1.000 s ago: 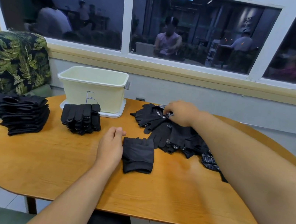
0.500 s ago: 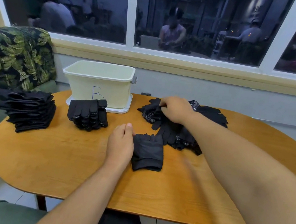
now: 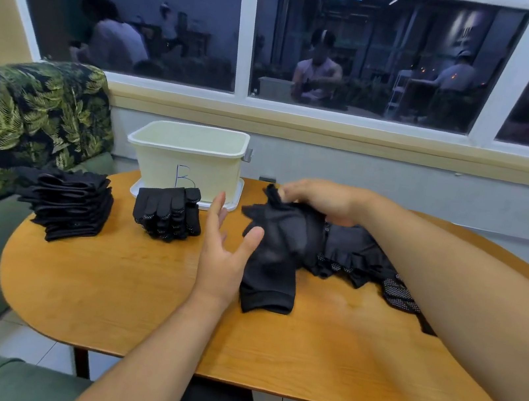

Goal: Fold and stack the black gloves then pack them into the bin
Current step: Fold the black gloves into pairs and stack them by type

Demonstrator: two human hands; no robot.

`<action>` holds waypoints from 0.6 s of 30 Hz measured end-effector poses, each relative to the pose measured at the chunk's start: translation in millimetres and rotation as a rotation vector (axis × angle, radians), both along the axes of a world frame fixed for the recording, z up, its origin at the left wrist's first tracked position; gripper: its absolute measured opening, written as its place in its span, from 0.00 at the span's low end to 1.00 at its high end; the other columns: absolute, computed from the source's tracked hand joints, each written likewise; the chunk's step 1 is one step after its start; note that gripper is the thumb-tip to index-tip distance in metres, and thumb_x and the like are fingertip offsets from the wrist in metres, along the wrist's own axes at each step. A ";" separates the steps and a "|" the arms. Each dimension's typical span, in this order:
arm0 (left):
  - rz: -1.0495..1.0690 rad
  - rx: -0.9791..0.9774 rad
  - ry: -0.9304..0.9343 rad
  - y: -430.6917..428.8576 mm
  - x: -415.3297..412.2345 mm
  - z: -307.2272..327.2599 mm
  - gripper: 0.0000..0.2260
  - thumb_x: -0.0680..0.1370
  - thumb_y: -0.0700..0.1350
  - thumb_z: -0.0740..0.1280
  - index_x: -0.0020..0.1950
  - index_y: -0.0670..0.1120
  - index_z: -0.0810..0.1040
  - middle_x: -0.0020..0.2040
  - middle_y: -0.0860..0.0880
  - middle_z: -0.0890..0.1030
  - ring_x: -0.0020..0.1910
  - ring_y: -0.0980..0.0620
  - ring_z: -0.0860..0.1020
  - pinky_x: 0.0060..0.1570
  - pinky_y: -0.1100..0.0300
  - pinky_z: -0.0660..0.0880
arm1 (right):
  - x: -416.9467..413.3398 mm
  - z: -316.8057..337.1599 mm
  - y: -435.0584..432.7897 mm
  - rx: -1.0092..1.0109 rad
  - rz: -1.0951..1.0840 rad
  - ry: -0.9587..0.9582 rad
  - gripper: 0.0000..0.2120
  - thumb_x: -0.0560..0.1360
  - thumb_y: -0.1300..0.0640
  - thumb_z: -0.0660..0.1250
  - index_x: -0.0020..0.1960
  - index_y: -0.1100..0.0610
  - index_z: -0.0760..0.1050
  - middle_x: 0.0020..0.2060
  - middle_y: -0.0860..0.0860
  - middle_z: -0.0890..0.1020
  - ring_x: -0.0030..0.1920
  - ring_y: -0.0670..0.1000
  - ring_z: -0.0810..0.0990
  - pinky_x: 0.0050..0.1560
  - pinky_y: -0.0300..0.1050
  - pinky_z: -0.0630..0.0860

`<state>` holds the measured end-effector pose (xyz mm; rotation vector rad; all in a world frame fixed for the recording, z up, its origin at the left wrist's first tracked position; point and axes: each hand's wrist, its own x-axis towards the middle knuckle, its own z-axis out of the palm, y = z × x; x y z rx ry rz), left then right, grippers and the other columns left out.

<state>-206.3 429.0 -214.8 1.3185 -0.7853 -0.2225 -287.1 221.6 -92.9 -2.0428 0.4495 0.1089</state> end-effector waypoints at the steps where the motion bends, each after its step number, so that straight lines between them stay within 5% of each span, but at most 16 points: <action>1: 0.010 0.015 -0.026 0.1 1.2 0.2 0.43 0.74 0.66 0.73 0.85 0.59 0.59 0.81 0.66 0.63 0.81 0.66 0.59 0.80 0.57 0.59 | -2.3 -0.1 3.8 -0.033 0.066 0.026 0.10 0.81 0.50 0.65 0.56 0.54 0.80 0.57 0.63 0.85 0.55 0.62 0.83 0.68 0.73 0.75; 4: 0.001 0.070 -0.107 1.2 -0.4 2.1 0.41 0.73 0.65 0.77 0.82 0.60 0.64 0.78 0.64 0.70 0.78 0.66 0.65 0.74 0.63 0.63 | -7.2 1.0 15.0 -0.129 0.188 0.096 0.08 0.84 0.50 0.68 0.53 0.54 0.82 0.53 0.59 0.86 0.55 0.62 0.84 0.66 0.72 0.76; 8: -0.102 0.075 -0.052 -1.1 -10.8 7.2 0.23 0.76 0.49 0.80 0.69 0.57 0.78 0.59 0.62 0.85 0.61 0.61 0.82 0.59 0.63 0.78 | -8.0 3.5 26.3 -0.151 0.190 0.098 0.18 0.83 0.44 0.71 0.57 0.60 0.83 0.55 0.62 0.86 0.54 0.66 0.84 0.60 0.65 0.81; 11: -0.089 0.035 -0.010 -1.4 -9.8 9.1 0.10 0.80 0.47 0.76 0.61 0.52 0.84 0.52 0.52 0.87 0.53 0.53 0.85 0.53 0.51 0.84 | -12.2 4.8 26.0 -0.085 0.122 0.087 0.21 0.80 0.42 0.74 0.58 0.60 0.82 0.54 0.58 0.87 0.53 0.58 0.86 0.57 0.56 0.83; 14: -0.047 -0.021 0.091 -0.1 -8.4 11.6 0.06 0.82 0.46 0.74 0.58 0.49 0.85 0.49 0.49 0.88 0.51 0.50 0.87 0.49 0.55 0.83 | -22.5 3.0 17.4 0.088 0.056 0.046 0.21 0.77 0.53 0.80 0.66 0.56 0.79 0.65 0.57 0.83 0.63 0.58 0.85 0.68 0.64 0.80; 18: 0.007 -0.051 0.167 -2.2 -5.2 12.1 0.05 0.83 0.46 0.72 0.57 0.47 0.84 0.50 0.49 0.88 0.51 0.51 0.87 0.51 0.55 0.84 | -33.5 -6.2 15.9 0.182 -0.002 -0.058 0.24 0.77 0.66 0.77 0.70 0.51 0.79 0.66 0.54 0.82 0.62 0.49 0.86 0.60 0.49 0.84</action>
